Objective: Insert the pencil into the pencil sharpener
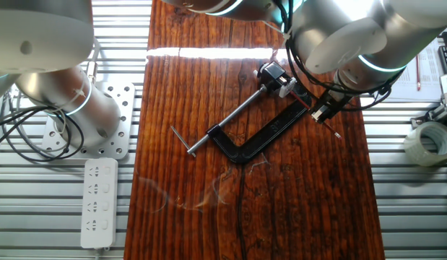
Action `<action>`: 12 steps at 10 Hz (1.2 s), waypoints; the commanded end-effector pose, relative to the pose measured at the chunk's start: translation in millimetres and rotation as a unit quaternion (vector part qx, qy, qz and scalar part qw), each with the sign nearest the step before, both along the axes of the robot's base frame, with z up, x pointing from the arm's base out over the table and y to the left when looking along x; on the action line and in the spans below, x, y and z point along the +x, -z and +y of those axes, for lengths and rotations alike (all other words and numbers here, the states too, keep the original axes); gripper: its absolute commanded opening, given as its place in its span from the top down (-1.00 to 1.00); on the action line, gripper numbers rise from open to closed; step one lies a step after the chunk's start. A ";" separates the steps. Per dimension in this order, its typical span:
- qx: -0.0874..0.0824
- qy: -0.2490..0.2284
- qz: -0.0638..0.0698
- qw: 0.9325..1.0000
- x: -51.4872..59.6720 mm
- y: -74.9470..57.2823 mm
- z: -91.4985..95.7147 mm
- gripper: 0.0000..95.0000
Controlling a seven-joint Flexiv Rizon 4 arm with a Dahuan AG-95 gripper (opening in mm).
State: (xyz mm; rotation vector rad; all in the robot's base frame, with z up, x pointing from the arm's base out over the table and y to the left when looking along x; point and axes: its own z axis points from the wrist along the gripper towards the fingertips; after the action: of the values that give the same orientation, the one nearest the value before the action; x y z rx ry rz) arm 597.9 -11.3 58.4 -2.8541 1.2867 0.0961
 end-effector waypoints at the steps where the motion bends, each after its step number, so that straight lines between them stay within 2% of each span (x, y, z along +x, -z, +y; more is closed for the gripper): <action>1: 0.000 0.001 -0.001 1.000 -1.5 -0.1 0.0 1.00; 12: -0.001 0.010 0.000 1.000 -5.1 4.0 5.1 1.00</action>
State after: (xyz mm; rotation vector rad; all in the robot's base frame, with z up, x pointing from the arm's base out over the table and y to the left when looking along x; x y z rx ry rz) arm 591.7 -5.3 54.3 -2.8409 1.3191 0.0970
